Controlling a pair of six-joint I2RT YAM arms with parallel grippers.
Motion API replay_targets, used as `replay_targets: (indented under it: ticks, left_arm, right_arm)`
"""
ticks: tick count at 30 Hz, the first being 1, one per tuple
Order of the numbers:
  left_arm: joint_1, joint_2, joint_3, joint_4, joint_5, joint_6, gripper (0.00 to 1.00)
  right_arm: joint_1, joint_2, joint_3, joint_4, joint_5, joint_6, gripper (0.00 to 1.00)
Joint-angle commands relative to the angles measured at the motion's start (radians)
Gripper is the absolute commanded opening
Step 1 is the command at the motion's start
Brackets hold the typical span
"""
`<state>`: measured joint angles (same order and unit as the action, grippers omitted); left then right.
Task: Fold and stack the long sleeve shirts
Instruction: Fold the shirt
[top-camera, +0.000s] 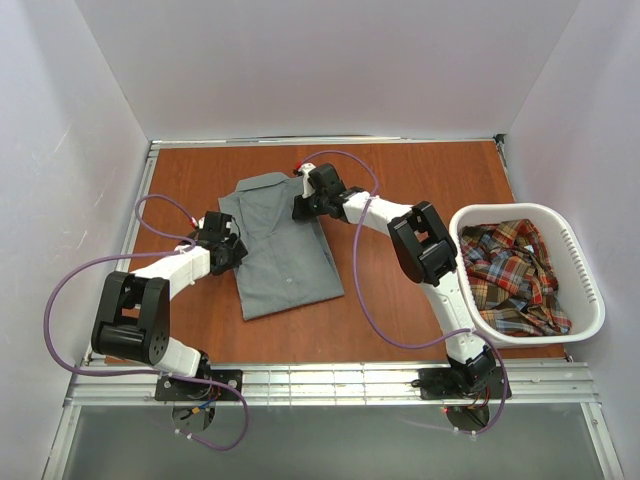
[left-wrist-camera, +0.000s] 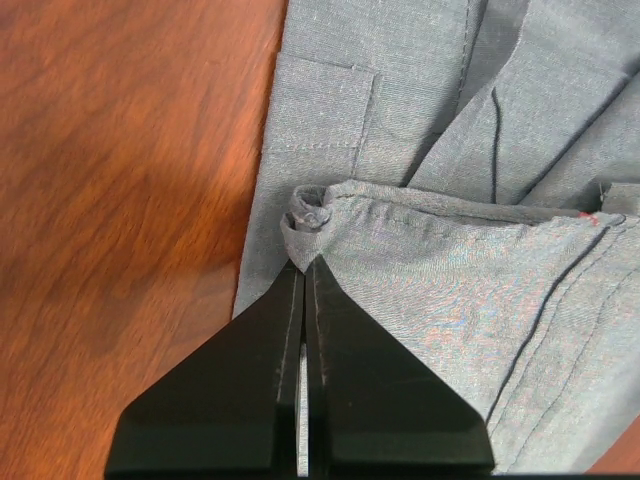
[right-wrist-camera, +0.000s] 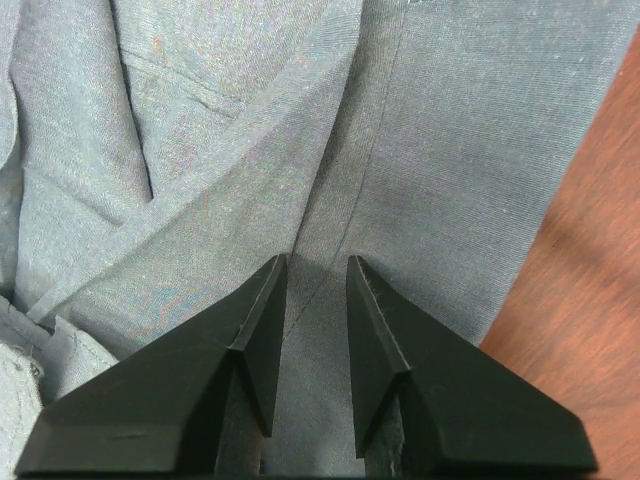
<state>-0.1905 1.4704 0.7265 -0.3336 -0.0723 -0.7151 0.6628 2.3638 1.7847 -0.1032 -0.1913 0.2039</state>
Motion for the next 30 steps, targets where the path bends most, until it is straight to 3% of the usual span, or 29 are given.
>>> replay_targets:
  ticks: [1,4,11,19,22,24,27,30]
  left_arm:
    - [0.010,-0.039,-0.010,0.014,-0.032,-0.007,0.00]
    - [0.010,-0.012,0.010,0.036,-0.008,0.019,0.20]
    - [0.010,0.022,0.100,0.071,0.000,0.081,0.22]
    - [0.010,0.005,0.129,0.139,0.052,0.140,0.28]
    - [0.011,-0.013,0.131,0.120,0.051,0.134,0.42]
    - [0.010,-0.063,0.117,0.090,0.031,0.090,0.61]
    - [0.010,-0.154,0.087,0.070,0.042,0.007,0.70]
    - [0.003,-0.219,0.027,0.137,0.170,-0.065,0.68]
  right_arm:
    - [-0.015,-0.008,-0.031,-0.069,0.029,-0.003,0.24]
    - [-0.015,-0.015,-0.030,-0.072,0.015,-0.009,0.26]
    - [-0.026,-0.107,-0.021,-0.104,0.007,-0.024,0.31]
    - [-0.031,-0.313,-0.074,-0.122,0.030,-0.005,0.54]
    - [-0.031,-0.399,-0.129,-0.121,0.001,0.026,0.55]
    - [-0.031,-0.446,-0.166,-0.106,-0.065,0.072,0.55]
    - [-0.031,-0.501,-0.286,0.024,-0.204,0.149,0.55]
    - [-0.029,-0.531,-0.451,0.255,-0.353,0.291,0.56]
